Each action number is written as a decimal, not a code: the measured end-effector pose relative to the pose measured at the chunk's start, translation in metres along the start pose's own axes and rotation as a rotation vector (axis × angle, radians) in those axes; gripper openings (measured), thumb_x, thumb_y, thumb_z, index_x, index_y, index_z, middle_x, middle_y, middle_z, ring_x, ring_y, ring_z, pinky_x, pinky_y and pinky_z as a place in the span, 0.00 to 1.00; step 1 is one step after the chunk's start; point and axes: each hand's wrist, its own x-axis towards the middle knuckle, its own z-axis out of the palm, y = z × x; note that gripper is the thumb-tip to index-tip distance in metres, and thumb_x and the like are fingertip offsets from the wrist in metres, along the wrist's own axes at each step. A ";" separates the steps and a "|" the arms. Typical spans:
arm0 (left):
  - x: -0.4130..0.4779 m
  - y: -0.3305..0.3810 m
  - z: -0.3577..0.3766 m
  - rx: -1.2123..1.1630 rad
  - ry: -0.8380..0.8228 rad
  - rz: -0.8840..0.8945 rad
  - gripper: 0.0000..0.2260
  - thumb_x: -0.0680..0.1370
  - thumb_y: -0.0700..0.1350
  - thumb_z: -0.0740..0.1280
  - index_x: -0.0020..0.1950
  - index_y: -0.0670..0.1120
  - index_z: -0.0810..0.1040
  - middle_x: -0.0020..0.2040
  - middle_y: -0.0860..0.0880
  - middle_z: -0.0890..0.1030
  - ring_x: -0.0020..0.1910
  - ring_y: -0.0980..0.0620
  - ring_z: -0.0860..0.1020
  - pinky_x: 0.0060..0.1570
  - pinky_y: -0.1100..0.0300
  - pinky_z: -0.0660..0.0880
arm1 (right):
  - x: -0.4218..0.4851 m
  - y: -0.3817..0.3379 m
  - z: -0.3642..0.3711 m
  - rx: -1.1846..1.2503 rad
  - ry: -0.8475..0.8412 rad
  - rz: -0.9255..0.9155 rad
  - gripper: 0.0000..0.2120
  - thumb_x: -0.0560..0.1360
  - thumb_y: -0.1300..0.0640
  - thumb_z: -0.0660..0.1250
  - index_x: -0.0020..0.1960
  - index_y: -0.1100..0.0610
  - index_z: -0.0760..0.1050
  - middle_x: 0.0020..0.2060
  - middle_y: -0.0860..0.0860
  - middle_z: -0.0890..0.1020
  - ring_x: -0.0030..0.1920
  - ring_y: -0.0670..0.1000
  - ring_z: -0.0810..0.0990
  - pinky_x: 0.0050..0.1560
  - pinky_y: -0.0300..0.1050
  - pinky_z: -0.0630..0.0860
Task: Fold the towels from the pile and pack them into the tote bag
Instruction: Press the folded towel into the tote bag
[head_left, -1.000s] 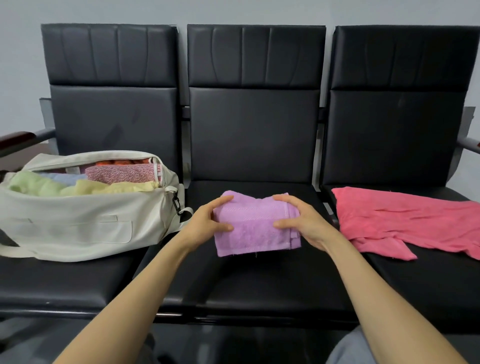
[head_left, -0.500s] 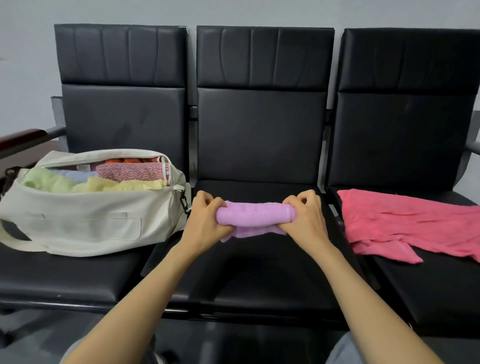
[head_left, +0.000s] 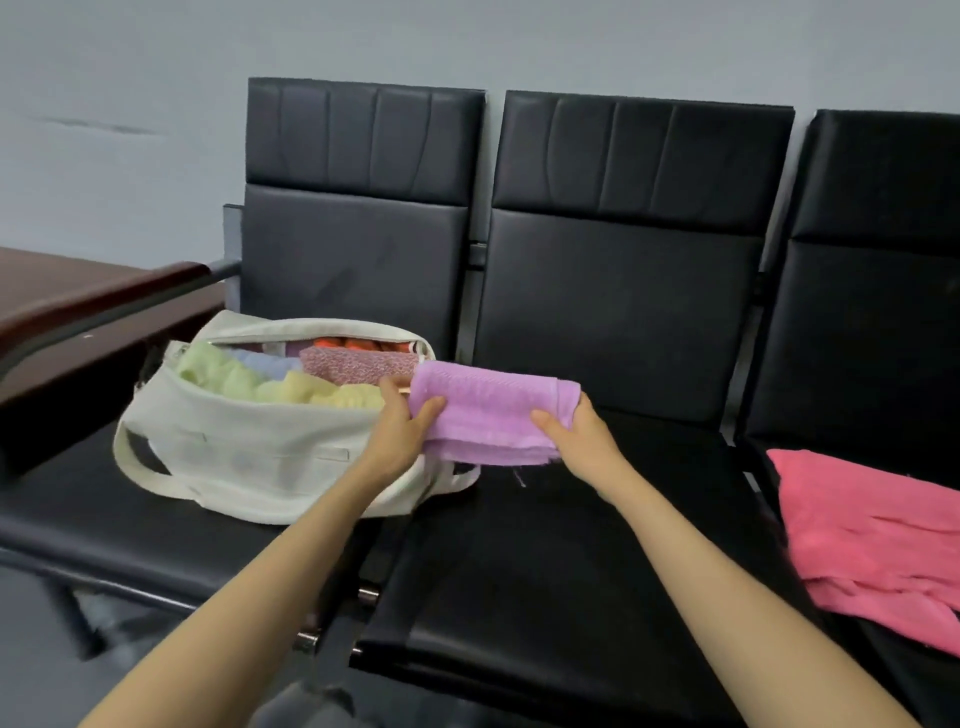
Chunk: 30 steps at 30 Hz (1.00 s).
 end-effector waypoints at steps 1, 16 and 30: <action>0.009 0.001 -0.017 0.018 0.061 0.004 0.16 0.81 0.47 0.62 0.62 0.45 0.57 0.60 0.48 0.69 0.60 0.47 0.73 0.56 0.48 0.76 | 0.011 -0.017 0.014 0.017 -0.022 0.000 0.28 0.79 0.50 0.64 0.73 0.57 0.57 0.62 0.53 0.72 0.54 0.48 0.72 0.50 0.43 0.71; 0.134 -0.034 -0.229 0.616 0.298 -0.378 0.20 0.81 0.42 0.60 0.69 0.37 0.59 0.59 0.35 0.74 0.56 0.37 0.75 0.53 0.50 0.72 | 0.130 -0.153 0.219 -0.101 -0.347 -0.067 0.21 0.78 0.60 0.56 0.68 0.57 0.53 0.49 0.58 0.74 0.44 0.55 0.73 0.38 0.45 0.70; 0.163 -0.075 -0.226 0.613 0.414 -0.219 0.07 0.82 0.41 0.53 0.59 0.40 0.60 0.56 0.34 0.76 0.52 0.36 0.75 0.51 0.46 0.69 | 0.157 -0.139 0.259 -0.219 -0.161 -0.156 0.12 0.77 0.60 0.60 0.55 0.54 0.58 0.47 0.54 0.76 0.43 0.57 0.76 0.39 0.47 0.68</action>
